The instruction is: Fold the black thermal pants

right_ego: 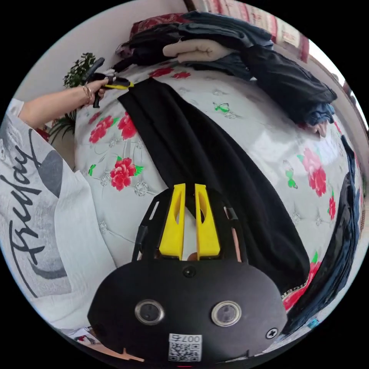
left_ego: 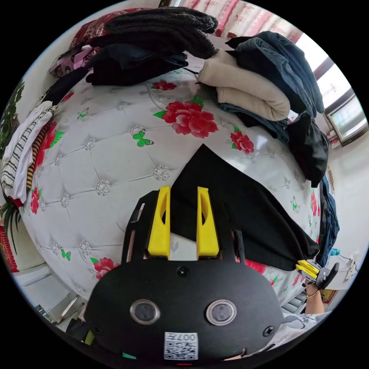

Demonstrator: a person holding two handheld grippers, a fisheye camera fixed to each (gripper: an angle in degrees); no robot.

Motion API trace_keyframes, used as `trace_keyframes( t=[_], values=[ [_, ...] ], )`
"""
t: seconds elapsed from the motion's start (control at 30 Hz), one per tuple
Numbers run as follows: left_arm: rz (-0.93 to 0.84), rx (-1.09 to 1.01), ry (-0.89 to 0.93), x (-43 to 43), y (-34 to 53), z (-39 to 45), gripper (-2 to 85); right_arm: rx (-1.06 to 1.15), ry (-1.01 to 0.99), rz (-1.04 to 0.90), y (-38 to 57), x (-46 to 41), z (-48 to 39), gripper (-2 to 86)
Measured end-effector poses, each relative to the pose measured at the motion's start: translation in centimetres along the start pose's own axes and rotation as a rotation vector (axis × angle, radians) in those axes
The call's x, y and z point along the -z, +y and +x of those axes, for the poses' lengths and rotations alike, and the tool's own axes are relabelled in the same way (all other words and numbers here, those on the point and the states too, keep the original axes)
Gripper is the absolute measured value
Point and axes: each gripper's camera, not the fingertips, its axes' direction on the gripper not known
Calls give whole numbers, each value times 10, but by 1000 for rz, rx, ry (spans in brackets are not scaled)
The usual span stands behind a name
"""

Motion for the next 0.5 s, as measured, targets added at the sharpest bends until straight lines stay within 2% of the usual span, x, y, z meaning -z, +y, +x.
trace_keyframes(
  t=[0.2, 0.3, 0.4, 0.5],
  values=[
    [-28, -102, -78, -6, -4, 14, 24, 107, 101, -85, 3, -10, -11, 1],
    [34, -130, -51, 20, 2, 14, 8, 71, 103, -23, 13, 14, -6, -1],
    [70, -128, 7, 51, 13, 5, 5, 46, 69, 55, 29, 43, -3, -2],
    [50, -142, 7, 58, 23, -9, 7, 47, -76, 100, 43, 57, 2, -2]
  ],
)
